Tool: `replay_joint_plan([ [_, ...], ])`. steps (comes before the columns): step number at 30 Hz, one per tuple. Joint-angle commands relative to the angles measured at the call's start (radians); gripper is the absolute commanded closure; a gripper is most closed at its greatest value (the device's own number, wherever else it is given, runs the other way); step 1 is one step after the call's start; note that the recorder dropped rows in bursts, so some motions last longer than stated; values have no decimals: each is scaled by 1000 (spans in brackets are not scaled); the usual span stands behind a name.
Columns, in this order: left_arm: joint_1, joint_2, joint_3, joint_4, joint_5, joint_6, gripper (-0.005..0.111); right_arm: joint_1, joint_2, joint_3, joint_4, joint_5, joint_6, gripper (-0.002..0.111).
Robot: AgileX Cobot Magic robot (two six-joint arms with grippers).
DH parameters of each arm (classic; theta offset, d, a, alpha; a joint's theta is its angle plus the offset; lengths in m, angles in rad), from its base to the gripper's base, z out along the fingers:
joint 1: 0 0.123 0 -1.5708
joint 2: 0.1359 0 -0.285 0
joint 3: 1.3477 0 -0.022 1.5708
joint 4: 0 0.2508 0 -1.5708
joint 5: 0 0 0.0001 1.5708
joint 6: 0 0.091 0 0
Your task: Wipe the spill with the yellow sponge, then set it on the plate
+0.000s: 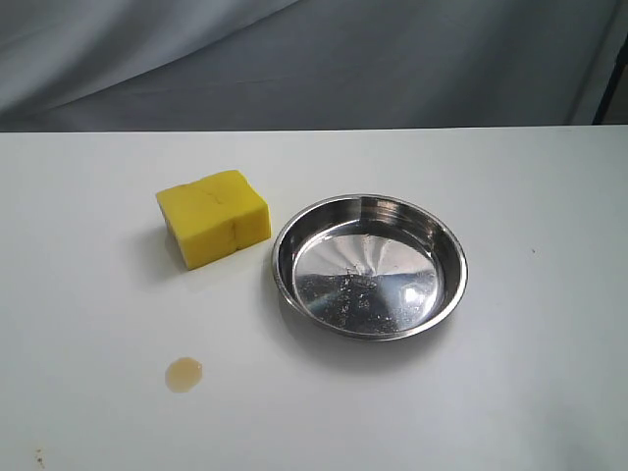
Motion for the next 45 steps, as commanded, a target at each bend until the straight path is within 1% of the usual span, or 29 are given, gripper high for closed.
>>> replay_joint_plan([
  [1,-4,-4,-4,8,-12,1,107,3,2,3,7,-8,3,108],
  [3,-4,-4,-4,51,-28,20,107,3,2,3,7,-8,3,108],
  [5,-4,-4,-4,52,-70,20,107,3,2,3,7,-8,3,108],
  [8,-4,-4,-4,-41,-160,14,107,3,2,3,7,-8,3,108],
  [9,-4,-4,-4,-66,-195,14,107,3,2,3,7,-8,3,108],
  [11,-4,-4,-4,-69,-271,16,107,3,2,3,7,-8,3,108],
  [16,-4,-4,-4,-77,-515,16,107,3,2,3,7,-8,3,108],
  [18,-4,-4,-4,-86,-601,-26,107,3,2,3,7,-8,3,108],
  [20,-4,-4,-4,-86,-684,-145,107,3,2,3,7,-8,3,108],
  [23,-4,-4,-4,-81,-803,-278,107,3,2,3,7,-8,3,108],
  [26,-4,-4,-4,-81,-901,-294,107,3,2,3,7,-8,3,108],
  [28,-4,-4,-4,-81,-947,-268,107,3,2,3,7,-8,3,108],
  [30,-4,-4,-4,-81,-975,-229,107,3,2,3,7,-8,3,108],
  [33,-4,-4,-4,-81,-936,-182,107,3,2,3,7,-8,3,108],
  [37,-4,111,-82,-84,-923,-182,107,3,2,3,7,-8,3,108],
  [41,-4,333,-217,-84,-964,-161,107,3,2,3,7,-8,3,108],
  [45,-4,567,-351,-80,-995,-24,107,3,2,3,7,-8,3,108],
])
